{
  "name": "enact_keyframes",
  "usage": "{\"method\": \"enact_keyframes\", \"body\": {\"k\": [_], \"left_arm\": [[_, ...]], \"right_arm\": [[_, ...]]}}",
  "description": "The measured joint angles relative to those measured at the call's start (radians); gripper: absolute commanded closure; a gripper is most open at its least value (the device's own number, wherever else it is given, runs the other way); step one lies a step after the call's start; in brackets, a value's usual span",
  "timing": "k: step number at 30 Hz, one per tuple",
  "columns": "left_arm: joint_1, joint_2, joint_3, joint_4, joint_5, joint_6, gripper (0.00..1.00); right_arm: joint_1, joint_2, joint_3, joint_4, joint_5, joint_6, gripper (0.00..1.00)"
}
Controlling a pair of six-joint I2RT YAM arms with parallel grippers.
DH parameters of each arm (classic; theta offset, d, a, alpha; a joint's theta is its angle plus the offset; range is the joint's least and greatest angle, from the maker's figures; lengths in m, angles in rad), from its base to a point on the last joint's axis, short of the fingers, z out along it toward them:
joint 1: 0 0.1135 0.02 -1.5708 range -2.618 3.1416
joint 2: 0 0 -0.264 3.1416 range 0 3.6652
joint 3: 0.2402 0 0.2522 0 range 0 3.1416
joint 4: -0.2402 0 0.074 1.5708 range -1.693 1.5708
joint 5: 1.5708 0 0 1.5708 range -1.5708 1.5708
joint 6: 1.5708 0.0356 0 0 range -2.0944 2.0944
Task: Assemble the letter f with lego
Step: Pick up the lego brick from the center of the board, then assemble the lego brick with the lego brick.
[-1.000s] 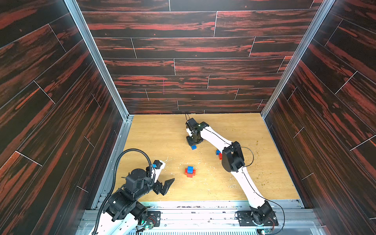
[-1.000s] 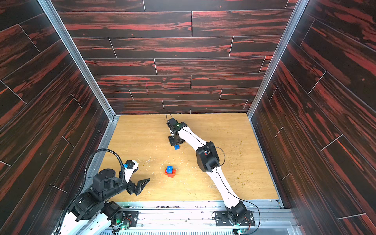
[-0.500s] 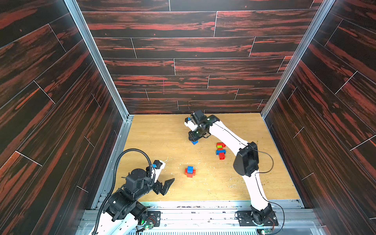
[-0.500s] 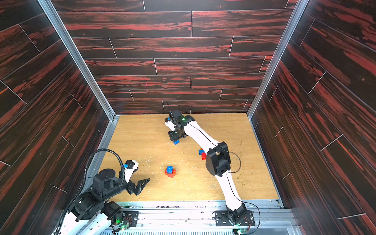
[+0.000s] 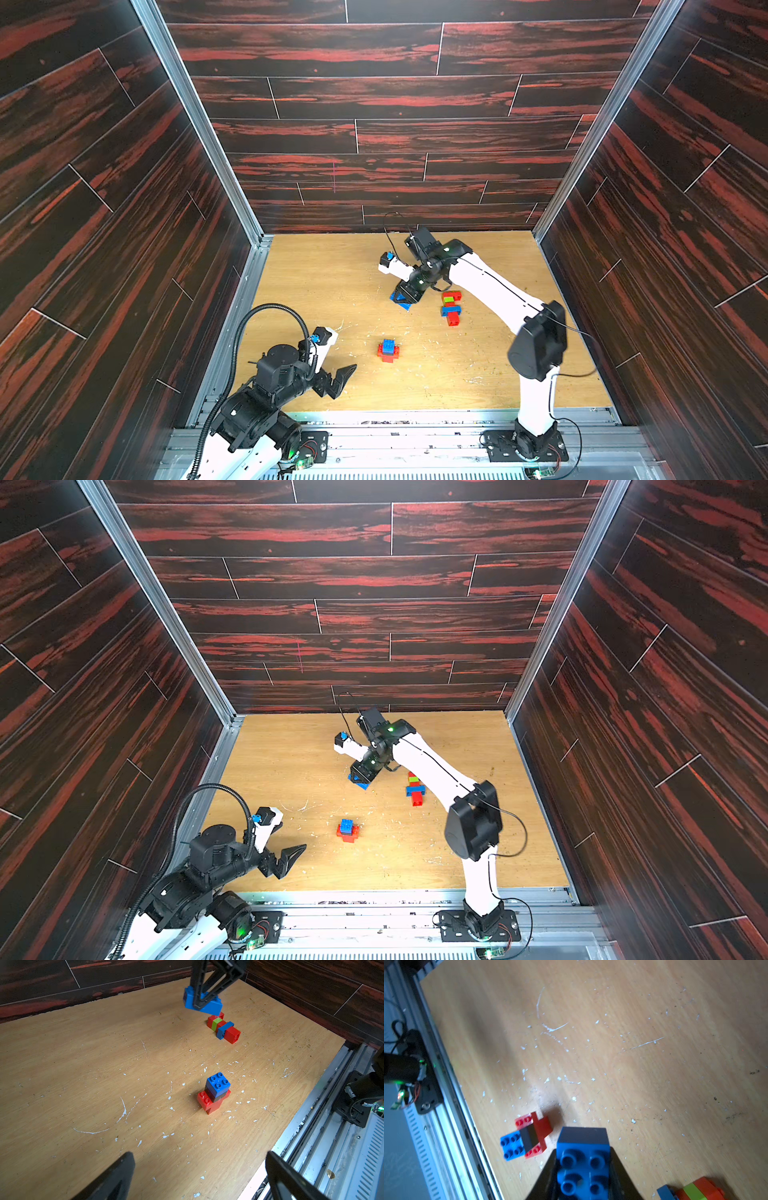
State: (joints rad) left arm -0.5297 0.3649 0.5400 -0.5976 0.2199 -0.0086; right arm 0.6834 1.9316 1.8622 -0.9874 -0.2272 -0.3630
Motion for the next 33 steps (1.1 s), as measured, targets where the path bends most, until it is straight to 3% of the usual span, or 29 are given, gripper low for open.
{"method": "enact_keyframes", "body": {"k": [11,21,33], "left_arm": [[0.000,0.002,0.000,0.000,0.001,0.000,0.00],[0.000,0.004,0.000,0.000,0.001,0.000,0.00],[0.000,0.007,0.000,0.000,0.001,0.000,0.00]], "right_arm": [[0.104,-0.176,-0.185,0.018,0.066,-0.050,0.76],[0.210,-0.197,-0.280,0.026,0.147,-0.050,0.76],[0.238,-0.196,-0.307,0.076,0.172,-0.057,0.76]]}}
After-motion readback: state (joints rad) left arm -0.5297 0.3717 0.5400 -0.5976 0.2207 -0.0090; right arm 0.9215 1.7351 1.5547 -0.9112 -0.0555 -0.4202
